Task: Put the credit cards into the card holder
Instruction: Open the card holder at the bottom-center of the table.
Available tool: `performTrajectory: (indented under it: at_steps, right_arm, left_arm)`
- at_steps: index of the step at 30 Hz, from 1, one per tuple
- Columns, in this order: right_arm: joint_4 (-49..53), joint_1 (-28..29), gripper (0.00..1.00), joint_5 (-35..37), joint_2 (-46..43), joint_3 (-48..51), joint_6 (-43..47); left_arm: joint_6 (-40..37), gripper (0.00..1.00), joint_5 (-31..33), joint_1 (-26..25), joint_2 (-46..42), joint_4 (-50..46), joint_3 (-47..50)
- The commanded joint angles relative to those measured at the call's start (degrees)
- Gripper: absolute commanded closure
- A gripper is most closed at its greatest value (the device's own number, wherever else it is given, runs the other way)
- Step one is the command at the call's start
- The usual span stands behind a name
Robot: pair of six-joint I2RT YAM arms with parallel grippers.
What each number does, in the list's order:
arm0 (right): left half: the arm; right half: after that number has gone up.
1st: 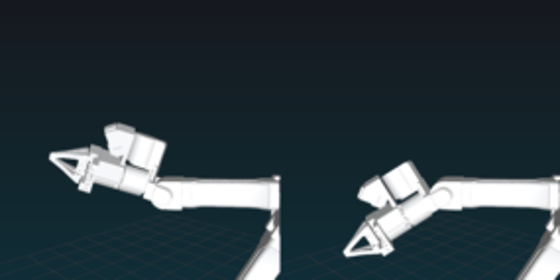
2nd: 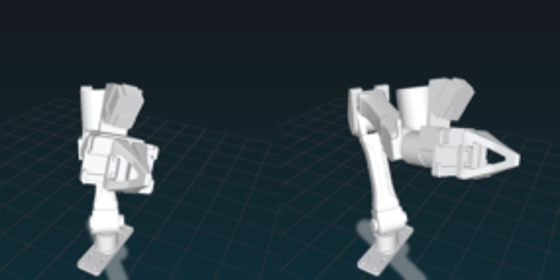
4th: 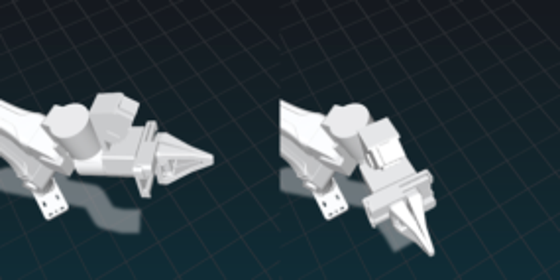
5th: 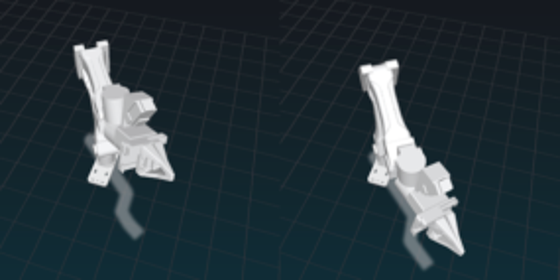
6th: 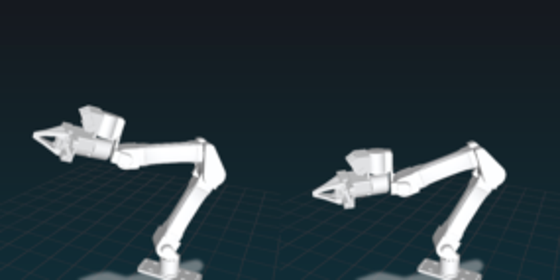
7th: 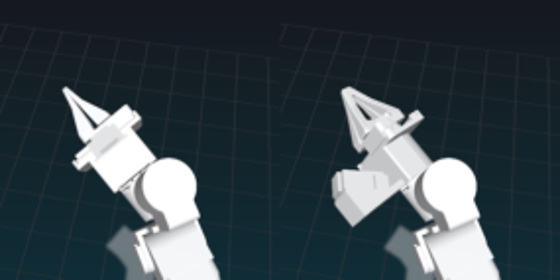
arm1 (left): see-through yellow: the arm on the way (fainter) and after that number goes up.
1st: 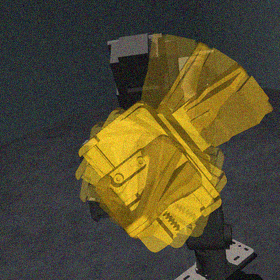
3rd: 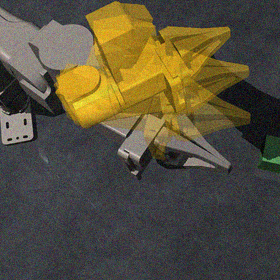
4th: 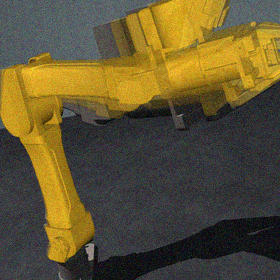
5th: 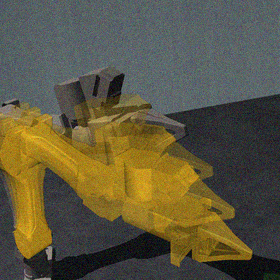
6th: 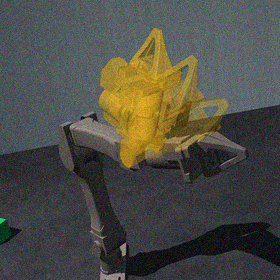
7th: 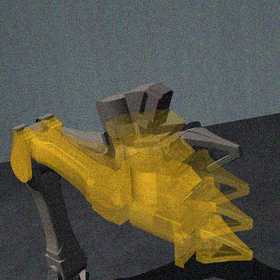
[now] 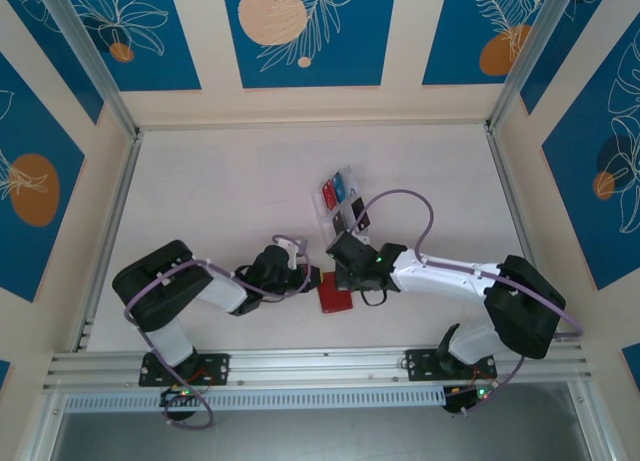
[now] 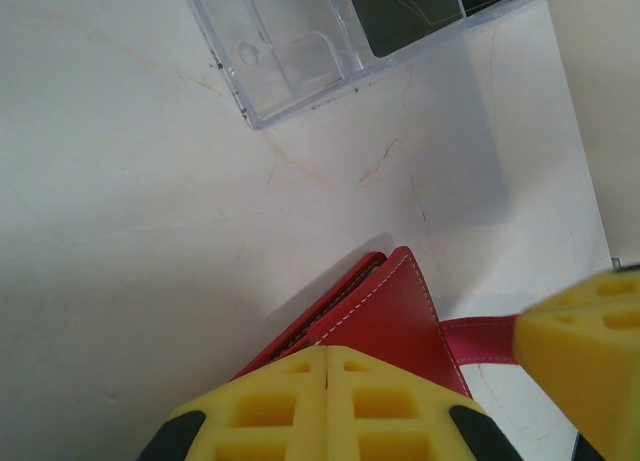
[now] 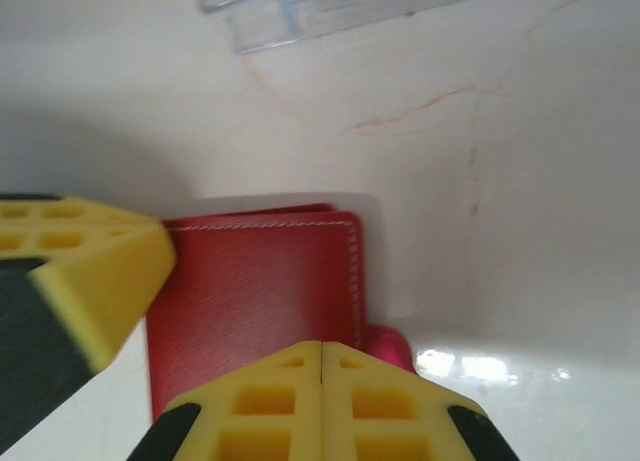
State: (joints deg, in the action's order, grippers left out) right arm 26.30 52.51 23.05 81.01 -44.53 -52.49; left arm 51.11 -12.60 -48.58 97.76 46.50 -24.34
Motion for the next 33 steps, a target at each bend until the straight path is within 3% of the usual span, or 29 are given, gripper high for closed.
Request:
performTrajectory:
  at_steps: [1, 14, 26, 33]
  right_arm:
    - [-0.8, -2.6, 1.0, -2.0, -0.5, 2.8, -0.5]
    - [-5.4, -4.0, 0.95, -7.6, 6.2, 4.2, 0.0]
    - [-16.4, -7.3, 0.64, -20.2, 0.4, 10.0, 1.2]
    - [-19.5, -8.4, 0.6, -23.4, -0.2, 11.4, 1.3]
  left_arm:
    - [0.0, 1.0, 0.9, -1.3, 2.6, -5.5, 2.0]
    - [0.0, 1.0, 0.6, -1.3, 3.4, -4.4, 2.5]
    - [-0.8, 0.97, 0.8, -2.1, 3.2, -6.4, 1.9]
    - [-0.3, 0.87, 0.6, -2.3, 0.8, -7.2, 2.5]
